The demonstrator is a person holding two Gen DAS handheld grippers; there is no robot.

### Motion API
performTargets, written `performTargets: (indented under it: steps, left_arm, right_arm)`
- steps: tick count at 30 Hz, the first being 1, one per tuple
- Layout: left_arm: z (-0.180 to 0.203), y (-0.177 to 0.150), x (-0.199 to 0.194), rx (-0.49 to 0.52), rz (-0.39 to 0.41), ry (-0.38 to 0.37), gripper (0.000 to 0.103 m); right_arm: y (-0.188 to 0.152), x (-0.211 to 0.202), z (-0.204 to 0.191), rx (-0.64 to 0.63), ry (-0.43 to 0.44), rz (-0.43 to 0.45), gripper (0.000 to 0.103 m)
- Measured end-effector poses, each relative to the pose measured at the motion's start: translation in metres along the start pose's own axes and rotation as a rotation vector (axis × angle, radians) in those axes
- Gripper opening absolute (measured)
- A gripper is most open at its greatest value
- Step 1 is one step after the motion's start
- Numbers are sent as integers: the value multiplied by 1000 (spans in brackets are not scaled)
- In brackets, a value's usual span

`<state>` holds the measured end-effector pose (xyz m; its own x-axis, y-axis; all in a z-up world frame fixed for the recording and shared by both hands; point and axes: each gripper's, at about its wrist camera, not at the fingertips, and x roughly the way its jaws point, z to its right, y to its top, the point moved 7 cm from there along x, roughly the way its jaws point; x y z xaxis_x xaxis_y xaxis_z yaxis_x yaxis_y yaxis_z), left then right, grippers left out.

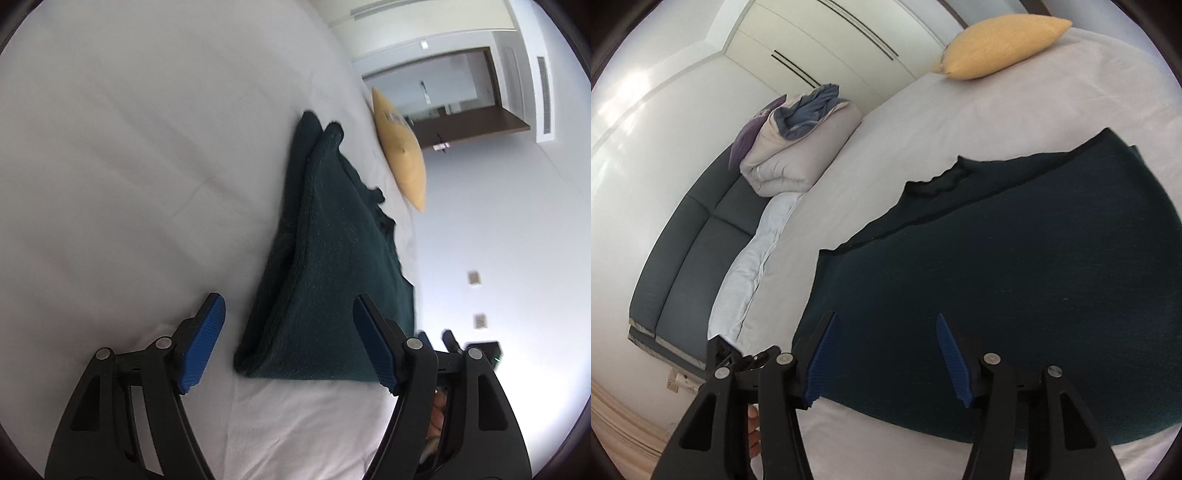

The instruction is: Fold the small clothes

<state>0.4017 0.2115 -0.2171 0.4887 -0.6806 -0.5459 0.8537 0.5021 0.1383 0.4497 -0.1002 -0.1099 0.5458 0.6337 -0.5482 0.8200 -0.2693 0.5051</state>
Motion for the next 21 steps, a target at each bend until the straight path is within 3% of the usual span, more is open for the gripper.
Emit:
performTargets:
  steps: [3, 8, 14, 15, 18, 19, 21]
  left_arm:
    - [-3, 8, 7, -34, -76, -42, 72]
    - [6, 15, 36, -34, -194, -38, 72]
    - [4, 24, 42, -75, -239, -75, 70]
    - [4, 24, 44, -69, -243, -65, 63]
    - [-1, 21, 51, -71, -268, -27, 23]
    - [-3, 20, 52, -78, -266, -20, 15]
    - [-5, 20, 53, -92, -244, -35, 11]
  right_arm:
    - [4, 9, 0, 26, 44, -21, 58]
    - [7, 35, 1, 95, 109, -70, 58]
    - [1, 68, 16, 170, 111, -142, 58]
    - [-4, 75, 21, 183, 106, -175, 57]
    - [-8, 81, 32, 214, 126, -183, 51]
    - [-8, 81, 33, 225, 137, -180, 51]
    - [-8, 79, 34, 227, 153, -178, 49]
